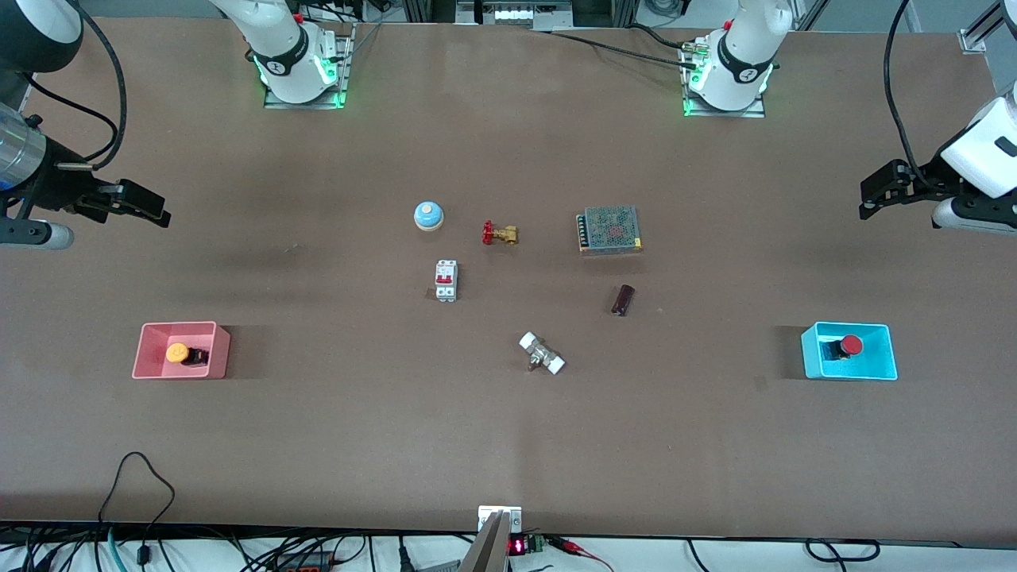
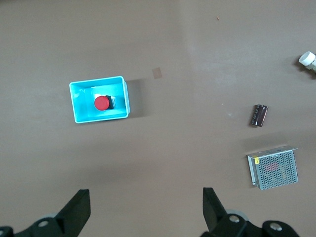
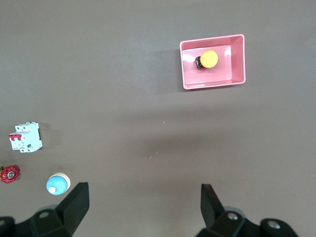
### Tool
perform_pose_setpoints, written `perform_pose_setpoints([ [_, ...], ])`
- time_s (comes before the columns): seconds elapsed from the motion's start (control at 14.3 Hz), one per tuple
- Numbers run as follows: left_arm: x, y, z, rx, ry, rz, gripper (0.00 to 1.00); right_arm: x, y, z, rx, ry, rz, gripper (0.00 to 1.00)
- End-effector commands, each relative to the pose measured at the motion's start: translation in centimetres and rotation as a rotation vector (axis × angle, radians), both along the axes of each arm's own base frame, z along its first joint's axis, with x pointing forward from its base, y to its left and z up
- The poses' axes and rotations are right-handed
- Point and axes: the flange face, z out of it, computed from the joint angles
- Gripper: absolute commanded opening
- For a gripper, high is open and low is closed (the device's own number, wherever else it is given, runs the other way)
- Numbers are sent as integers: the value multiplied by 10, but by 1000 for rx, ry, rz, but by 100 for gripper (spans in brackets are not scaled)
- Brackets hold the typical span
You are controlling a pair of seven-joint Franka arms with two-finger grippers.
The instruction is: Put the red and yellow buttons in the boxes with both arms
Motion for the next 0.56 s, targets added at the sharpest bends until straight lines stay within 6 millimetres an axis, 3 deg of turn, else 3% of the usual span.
perform_pose_setpoints([
  [0.0,-11,-9,4,-9,23,-31,100,-4,-6,6,-6,6,-16,100],
  [0.21,-15,-10,19,-7,33,-49,100,-3,-7,5,-5,6,-24,100],
  [0.49,-15,-37,32,-7,8,-81,100,-2,-6,5,-2,5,-24,100],
])
